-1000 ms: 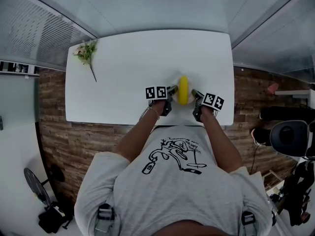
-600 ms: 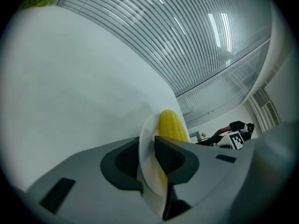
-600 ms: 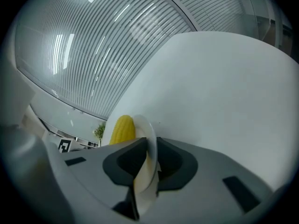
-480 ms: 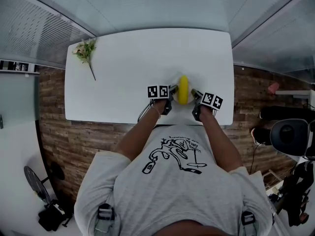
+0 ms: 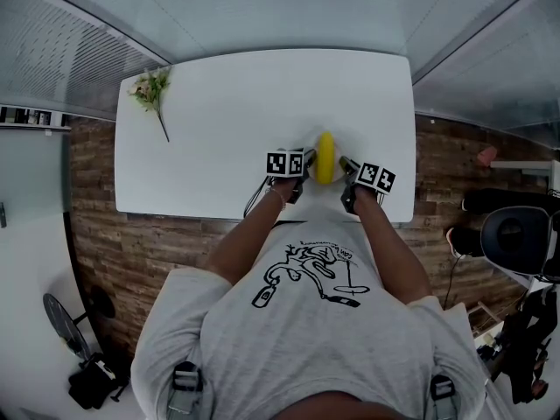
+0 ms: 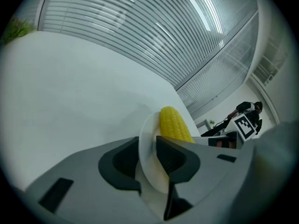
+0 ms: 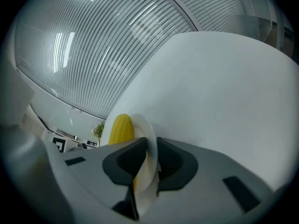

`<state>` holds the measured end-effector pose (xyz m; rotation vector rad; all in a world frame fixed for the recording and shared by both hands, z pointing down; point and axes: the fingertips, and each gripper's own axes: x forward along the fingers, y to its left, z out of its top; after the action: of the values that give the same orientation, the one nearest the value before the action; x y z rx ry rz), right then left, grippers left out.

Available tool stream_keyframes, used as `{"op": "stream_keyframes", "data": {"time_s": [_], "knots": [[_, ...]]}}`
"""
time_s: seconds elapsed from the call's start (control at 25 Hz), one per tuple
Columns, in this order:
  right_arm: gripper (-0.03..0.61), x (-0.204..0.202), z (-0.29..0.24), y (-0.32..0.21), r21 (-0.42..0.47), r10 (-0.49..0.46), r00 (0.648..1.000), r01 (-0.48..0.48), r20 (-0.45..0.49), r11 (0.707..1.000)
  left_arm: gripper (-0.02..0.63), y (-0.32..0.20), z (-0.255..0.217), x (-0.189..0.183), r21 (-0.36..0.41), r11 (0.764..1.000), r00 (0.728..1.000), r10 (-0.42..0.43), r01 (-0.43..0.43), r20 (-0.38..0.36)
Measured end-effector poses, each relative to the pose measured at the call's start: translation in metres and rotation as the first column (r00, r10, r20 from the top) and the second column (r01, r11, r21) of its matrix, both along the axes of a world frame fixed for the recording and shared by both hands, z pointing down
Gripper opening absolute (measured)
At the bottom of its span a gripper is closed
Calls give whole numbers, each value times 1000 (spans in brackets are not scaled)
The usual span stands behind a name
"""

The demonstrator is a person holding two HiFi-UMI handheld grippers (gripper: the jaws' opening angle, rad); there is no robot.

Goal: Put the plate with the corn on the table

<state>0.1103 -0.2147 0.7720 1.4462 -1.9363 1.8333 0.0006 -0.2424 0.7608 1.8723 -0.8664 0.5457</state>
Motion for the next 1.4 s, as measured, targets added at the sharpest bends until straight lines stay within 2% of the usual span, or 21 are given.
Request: {"op": "stream_keyframes", "data": {"time_s": [0.2,0.64,0.84,0.96,1.08,1.32,1.4], "knots": [[80,-1,0,0,7,-21,1000,21,-19,1000,106,1,0,-2,17,1000,1000,11,-11,29],[94,1,-1,0,18,-125,980,129,-154,991,123,4,1,-1,69,993,988,91,-100,126],[95,4,0,1,19,-166,961,174,-222,985,110,6,3,-3,120,976,958,151,-184,243],[97,4,2,0,13,-186,952,195,-244,981,110,5,5,-3,131,971,952,162,-201,260],[105,5,1,0,8,-220,929,233,-299,973,110,5,5,-2,135,967,947,173,-215,271],[101,11,2,3,-6,-290,848,321,-443,947,110,6,6,0,134,963,936,187,-235,298],[106,11,2,3,-3,-297,841,332,-452,943,110,6,5,0,135,963,936,185,-234,298]]}}
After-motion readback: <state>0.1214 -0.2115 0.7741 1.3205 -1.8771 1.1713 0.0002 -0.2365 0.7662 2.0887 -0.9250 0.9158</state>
